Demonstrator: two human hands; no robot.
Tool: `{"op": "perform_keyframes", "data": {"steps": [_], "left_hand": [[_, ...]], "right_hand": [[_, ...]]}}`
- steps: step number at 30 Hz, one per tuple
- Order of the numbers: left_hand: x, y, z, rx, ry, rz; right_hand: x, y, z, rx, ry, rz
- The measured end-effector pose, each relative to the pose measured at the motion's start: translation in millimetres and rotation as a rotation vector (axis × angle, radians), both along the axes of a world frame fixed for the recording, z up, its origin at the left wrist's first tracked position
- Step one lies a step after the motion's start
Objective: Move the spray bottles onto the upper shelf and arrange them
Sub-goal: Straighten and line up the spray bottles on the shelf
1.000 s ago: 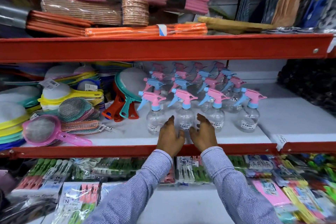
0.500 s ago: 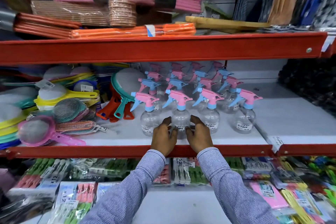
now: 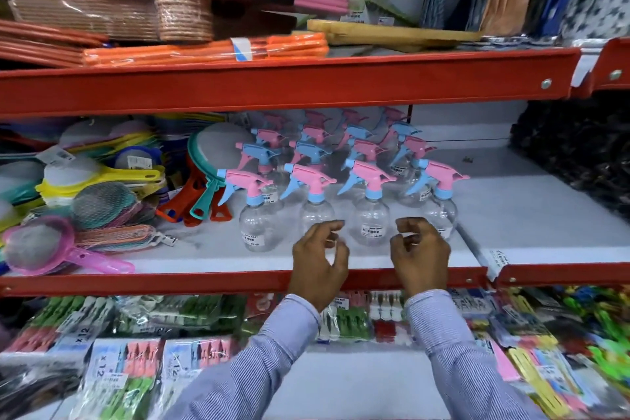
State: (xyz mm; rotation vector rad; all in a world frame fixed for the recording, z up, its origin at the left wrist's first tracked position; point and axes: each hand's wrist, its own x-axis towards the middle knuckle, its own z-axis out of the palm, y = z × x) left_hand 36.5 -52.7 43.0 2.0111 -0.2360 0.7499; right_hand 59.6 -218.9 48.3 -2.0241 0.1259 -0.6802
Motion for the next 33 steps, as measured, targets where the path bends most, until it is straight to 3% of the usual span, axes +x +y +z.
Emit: {"op": "perform_keyframes", "data": {"steps": [3,7,17,33], "left_hand": [[9.5,-27.7,-1.8,0.008,0.22,-0.08],[28.7,-45.0,-1.4,0.05,0.351,-0.067],[30.6,-57.6,-0.8,0.021,0.194,-0.059],[26.5,-57.8,-1.7,-0.033,0.255,-0.093]], "right_hand": [[16.8,-9.0,-5.6,-0.073,0.087,0.103],[26.9,-13.4,-5.2,-0.132,0.117,0.23],[33.8,-24.0,-11.2,-0.054,0.08,0.262],[15.3,-38.9,-13.7,0.029,0.019,0.198]]}}
